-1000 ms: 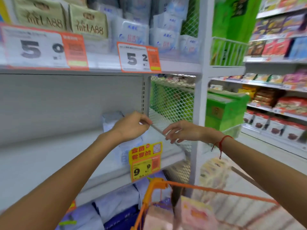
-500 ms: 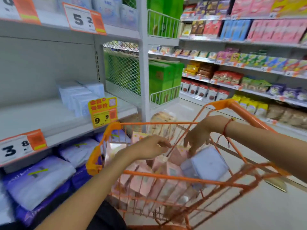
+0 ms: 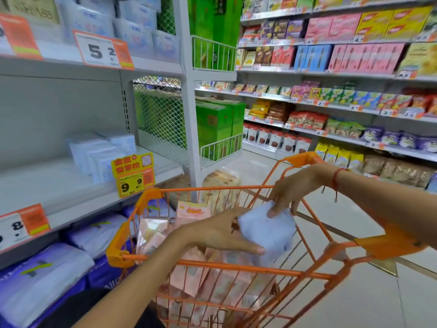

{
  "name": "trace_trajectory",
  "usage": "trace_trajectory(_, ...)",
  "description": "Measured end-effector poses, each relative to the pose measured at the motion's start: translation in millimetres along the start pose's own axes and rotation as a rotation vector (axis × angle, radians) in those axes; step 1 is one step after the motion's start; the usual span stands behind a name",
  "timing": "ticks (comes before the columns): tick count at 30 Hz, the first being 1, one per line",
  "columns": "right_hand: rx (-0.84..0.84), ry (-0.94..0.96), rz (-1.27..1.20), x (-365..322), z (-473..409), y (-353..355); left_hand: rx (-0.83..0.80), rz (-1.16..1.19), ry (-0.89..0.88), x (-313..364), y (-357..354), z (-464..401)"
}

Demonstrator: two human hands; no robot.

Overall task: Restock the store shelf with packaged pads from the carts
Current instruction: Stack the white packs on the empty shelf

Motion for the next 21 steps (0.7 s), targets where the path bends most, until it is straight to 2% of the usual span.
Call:
trace_trajectory(2, -0.013, 0.053, -0.068, -21.5, 9.2, 8.1, 0.146, 0.085, -0.031, 3.6, 23.6, -0.3)
trace_trajectory(4, 0.046, 0.081, -0.147, -36.7, 15.2, 26.9, 0.26, 0.211, -0.002, 3.3, 53.4, 5.5)
trace_trajectory(7, 0.125, 0.206, -0.385, -65.5, 8.4, 60.1, 0.368, 0.394, 0.145, -17.6, 99.1, 13.0)
trace_trajectory(9, 0.178, 0.311, -0.505, -92.0, -0.5, 80.1, 0.509, 0.482, 0.2, -23.8, 132.9, 26.6)
trace_trajectory(12, 0.219, 0.436, -0.489, -139.4, -21.1, 100.3, 0.696, 0.535, 0.191, -33.7, 183.0, 46.8)
trace_trajectory(14, 0.155, 0.547, -0.552, -174.4, -36.7, 105.7, 0.797, 0.664, 0.16, -39.9, 211.4, 60.6)
trace_trajectory(16, 0.024, 0.671, -0.741, -208.5, -50.0, 109.2, 0.842, 0.934, 0.07, -50.2, 236.0, 68.5)
trace_trajectory(18, -0.027, 0.772, -0.837, -237.7, -61.9, 114.0, 0.85, 1.151, 0.057, -64.5, 249.2, 71.9)
trace_trajectory(21, 0.034, 0.845, -0.889, -268.4, -74.9, 120.3, 0.747, 1.187, 0.132, -84.8, 248.5, 65.1)
Point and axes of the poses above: each hand's wrist, its own z-axis away from the middle knuckle, its own y-axis out of the back of the hand, x = y × z, the point moved 8 cm from there along -z, towards the middle knuckle, and after that the axes turned 2 degrees about -y, right-handed, at the moved point
